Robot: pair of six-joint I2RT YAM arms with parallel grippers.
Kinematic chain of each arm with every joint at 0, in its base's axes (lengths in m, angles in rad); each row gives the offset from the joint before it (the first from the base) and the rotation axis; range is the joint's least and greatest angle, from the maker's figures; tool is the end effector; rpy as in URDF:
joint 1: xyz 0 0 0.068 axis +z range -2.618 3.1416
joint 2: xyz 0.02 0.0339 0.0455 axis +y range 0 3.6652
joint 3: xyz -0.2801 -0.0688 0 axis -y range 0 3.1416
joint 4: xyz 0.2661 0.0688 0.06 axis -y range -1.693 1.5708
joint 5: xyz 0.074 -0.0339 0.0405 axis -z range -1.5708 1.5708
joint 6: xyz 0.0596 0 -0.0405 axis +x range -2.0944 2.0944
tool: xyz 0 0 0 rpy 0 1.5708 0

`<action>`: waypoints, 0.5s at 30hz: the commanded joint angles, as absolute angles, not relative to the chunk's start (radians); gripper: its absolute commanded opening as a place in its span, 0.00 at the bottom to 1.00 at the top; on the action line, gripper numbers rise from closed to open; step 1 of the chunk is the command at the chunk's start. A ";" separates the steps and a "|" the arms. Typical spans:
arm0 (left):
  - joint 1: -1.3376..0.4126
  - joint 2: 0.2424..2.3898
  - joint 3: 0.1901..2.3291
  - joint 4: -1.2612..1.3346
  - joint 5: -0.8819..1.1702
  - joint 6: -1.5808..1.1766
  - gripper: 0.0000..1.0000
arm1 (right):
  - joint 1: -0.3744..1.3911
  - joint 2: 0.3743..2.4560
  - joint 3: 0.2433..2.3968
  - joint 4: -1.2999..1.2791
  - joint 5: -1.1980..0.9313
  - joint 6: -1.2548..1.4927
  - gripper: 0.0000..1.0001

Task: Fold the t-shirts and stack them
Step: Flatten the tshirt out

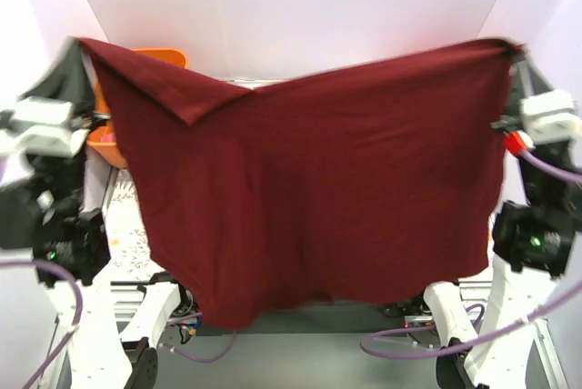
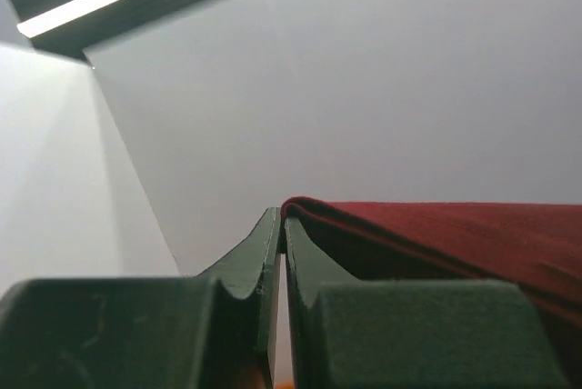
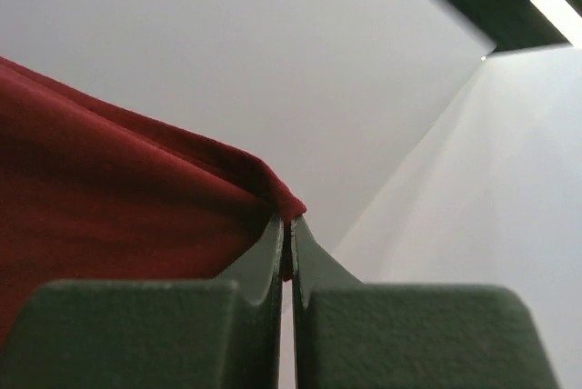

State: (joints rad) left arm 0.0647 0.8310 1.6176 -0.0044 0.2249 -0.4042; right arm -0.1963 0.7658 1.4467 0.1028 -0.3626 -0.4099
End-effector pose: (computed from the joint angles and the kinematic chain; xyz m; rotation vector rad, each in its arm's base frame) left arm 0.0711 -0.0087 0.6443 0.0250 0.8190 -0.4091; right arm 0.0816 0.0053 0.6133 -0.4277 0.7426 -0.4264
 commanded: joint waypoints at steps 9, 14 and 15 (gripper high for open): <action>0.074 0.911 1.134 -0.175 0.393 -0.394 0.00 | -0.202 0.802 0.898 0.129 -0.617 -0.454 0.01; 0.037 1.135 1.131 -0.143 0.361 -0.454 0.00 | -0.192 1.001 0.833 0.176 -0.621 -0.480 0.01; 0.017 1.179 1.137 -0.137 0.335 -0.456 0.00 | -0.187 1.043 0.836 0.181 -0.623 -0.492 0.01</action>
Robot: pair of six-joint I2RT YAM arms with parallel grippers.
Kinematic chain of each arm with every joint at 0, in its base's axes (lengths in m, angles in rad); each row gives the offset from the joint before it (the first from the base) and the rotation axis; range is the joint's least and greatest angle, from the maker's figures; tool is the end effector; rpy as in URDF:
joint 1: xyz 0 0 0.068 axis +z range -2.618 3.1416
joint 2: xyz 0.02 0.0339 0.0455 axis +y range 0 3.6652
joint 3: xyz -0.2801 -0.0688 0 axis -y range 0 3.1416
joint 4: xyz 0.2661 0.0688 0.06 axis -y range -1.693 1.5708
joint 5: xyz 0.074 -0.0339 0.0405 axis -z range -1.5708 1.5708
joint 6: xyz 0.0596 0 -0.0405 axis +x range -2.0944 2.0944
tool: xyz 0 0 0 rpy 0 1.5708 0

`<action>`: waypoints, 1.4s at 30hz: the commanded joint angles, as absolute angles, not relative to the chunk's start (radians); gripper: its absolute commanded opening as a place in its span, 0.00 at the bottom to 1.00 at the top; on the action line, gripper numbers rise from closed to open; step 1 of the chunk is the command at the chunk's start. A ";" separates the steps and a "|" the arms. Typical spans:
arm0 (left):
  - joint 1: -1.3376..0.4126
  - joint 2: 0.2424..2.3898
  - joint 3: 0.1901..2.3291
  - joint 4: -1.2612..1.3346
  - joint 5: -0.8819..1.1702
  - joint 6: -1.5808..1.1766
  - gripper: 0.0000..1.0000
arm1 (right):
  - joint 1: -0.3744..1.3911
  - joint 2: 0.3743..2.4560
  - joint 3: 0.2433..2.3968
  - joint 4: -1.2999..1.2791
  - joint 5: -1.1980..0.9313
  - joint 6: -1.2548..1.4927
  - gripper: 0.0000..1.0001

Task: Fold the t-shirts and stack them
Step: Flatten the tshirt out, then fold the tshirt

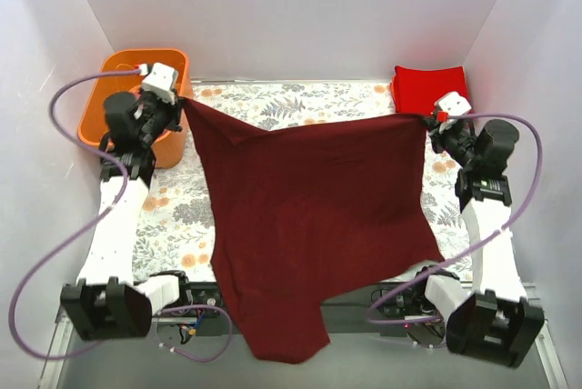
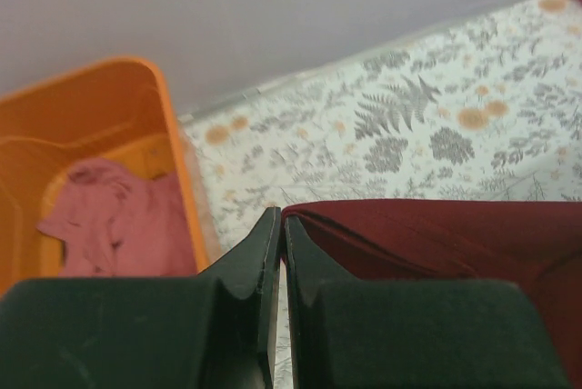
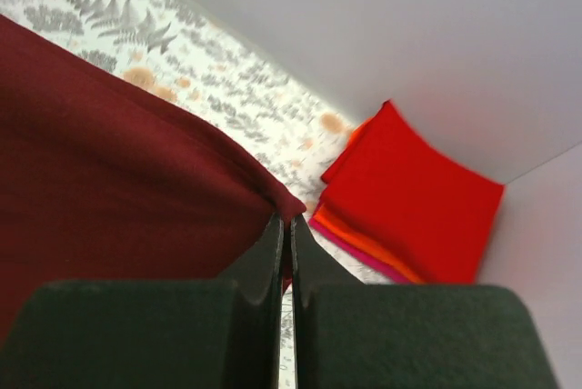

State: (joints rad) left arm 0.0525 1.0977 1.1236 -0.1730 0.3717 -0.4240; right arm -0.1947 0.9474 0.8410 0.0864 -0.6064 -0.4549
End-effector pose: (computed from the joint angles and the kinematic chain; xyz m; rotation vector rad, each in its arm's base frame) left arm 0.2857 -0.0067 0.4107 -0.1349 1.7387 -0.5924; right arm 0.2522 -0.0151 0.3699 -0.6583 1.4443 -0.0248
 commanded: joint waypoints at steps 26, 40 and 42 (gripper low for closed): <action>-0.277 1.485 1.240 -0.402 0.066 -0.503 0.00 | -0.138 1.672 1.147 0.132 -0.610 -0.632 0.01; -0.341 1.201 1.128 -0.825 0.345 -0.560 0.00 | -0.184 1.654 1.132 0.064 -0.672 -0.736 0.01; -0.344 1.155 1.059 -0.836 0.377 -0.540 0.00 | -0.198 1.648 1.106 0.054 -0.676 -0.770 0.01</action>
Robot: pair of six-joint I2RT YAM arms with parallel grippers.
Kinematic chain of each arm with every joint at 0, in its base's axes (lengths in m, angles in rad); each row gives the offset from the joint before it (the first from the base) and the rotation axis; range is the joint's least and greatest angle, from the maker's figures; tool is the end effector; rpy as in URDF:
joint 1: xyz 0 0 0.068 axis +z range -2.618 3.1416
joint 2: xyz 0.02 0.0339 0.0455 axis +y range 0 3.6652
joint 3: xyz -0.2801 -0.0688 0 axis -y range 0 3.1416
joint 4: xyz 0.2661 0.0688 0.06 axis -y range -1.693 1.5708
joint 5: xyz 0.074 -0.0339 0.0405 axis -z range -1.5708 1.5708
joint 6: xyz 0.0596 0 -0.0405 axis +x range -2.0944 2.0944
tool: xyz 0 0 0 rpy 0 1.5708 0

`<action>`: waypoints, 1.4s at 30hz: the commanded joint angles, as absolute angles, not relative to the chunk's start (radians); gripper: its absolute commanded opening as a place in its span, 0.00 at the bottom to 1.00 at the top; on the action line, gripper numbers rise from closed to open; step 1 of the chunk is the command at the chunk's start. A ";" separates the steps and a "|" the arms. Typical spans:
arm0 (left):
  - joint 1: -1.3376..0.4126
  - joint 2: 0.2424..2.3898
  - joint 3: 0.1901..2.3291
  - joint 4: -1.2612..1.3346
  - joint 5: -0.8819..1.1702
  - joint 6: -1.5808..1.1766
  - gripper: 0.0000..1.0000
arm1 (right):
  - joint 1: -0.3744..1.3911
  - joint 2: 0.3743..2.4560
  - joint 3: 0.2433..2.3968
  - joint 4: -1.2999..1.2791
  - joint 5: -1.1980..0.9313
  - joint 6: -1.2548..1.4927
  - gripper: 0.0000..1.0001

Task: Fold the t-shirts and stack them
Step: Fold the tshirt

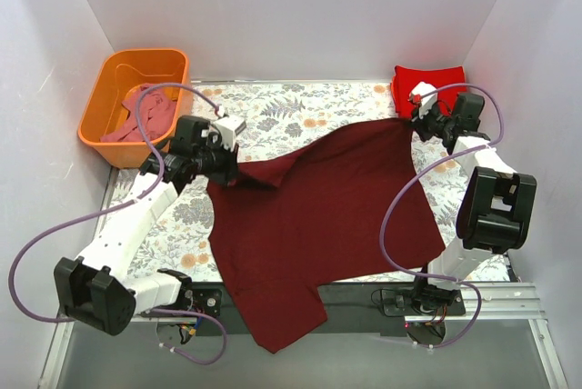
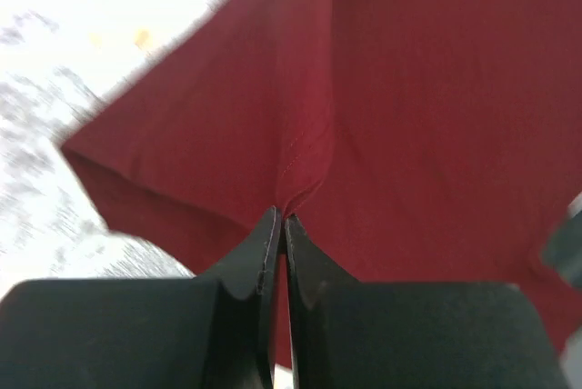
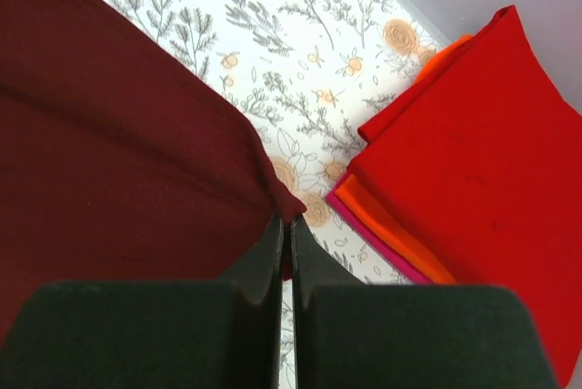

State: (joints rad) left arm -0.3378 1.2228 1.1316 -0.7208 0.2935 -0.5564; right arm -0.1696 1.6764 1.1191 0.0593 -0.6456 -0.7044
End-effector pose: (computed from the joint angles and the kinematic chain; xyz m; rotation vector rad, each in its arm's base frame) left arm 0.2633 -0.1108 0.3172 -0.1249 2.4754 -0.7563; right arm 0.4140 -0.0345 0.2441 -0.8782 1.7562 0.0991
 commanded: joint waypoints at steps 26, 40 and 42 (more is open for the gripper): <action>-0.356 1.244 1.114 -1.012 0.500 -0.440 0.00 | -0.236 1.629 1.005 -0.113 -0.647 -1.031 0.01; -0.357 1.258 1.054 -1.134 0.601 -0.255 0.38 | -0.247 1.621 0.960 -0.210 -0.563 -1.209 0.14; -0.357 1.255 1.068 -1.129 0.597 -0.264 0.43 | -0.245 1.617 0.969 -0.232 -0.531 -1.224 0.23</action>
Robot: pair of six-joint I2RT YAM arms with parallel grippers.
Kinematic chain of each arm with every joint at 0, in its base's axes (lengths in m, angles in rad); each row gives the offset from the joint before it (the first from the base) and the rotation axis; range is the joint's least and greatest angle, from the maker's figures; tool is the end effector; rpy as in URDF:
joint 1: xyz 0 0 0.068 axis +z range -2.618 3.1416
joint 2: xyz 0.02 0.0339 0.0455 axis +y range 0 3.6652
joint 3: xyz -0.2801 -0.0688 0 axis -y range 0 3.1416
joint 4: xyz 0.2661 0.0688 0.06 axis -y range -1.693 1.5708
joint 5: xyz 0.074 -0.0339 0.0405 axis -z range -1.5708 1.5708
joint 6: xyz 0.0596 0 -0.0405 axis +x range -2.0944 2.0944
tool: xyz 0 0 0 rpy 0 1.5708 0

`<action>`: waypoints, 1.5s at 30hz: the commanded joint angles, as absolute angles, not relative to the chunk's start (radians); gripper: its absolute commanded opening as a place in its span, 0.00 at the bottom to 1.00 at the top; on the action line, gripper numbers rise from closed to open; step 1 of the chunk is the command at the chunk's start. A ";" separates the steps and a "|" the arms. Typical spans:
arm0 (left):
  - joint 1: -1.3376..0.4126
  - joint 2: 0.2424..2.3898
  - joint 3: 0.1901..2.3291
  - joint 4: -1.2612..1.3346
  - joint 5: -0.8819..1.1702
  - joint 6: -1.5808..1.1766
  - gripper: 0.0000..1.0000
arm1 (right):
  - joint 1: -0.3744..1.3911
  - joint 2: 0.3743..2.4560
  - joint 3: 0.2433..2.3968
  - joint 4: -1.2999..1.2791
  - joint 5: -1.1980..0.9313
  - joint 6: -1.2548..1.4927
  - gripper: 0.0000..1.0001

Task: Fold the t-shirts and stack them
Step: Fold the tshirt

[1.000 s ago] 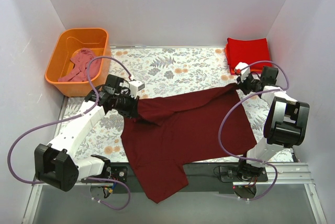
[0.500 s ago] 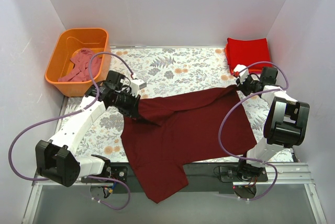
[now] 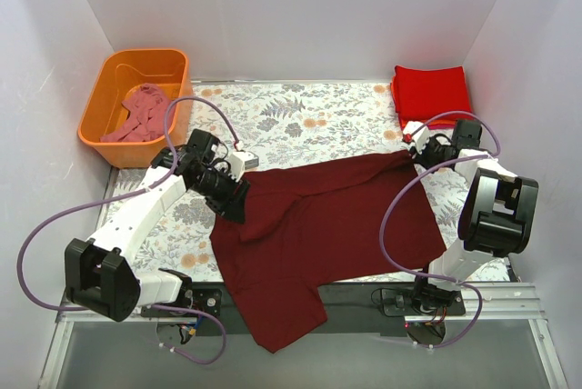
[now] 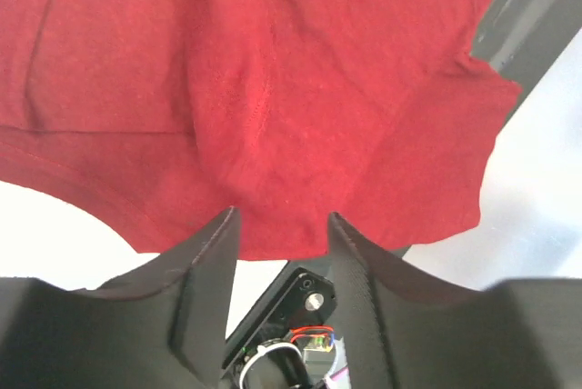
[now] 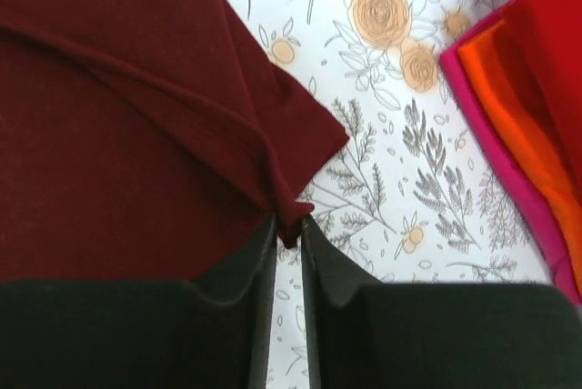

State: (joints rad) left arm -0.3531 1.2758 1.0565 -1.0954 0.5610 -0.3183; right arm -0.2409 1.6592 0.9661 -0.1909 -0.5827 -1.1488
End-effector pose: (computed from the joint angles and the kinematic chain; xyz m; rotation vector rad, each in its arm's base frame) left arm 0.2169 -0.1137 0.2618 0.1606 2.9443 -0.9265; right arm 0.3635 -0.0555 0.1729 -1.2087 1.9246 0.0032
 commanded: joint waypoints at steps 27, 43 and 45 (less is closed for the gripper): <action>-0.149 1.794 1.153 -0.664 0.126 -0.578 0.30 | -0.101 1.842 1.382 -0.670 -0.427 -1.055 0.75; -0.083 1.956 1.574 -0.804 0.412 -0.393 0.41 | -0.069 1.858 1.423 -0.710 -0.420 -0.969 0.73; -0.081 1.912 1.595 -0.885 0.568 -0.362 0.45 | -0.069 1.812 1.417 -0.726 -0.425 -0.979 0.76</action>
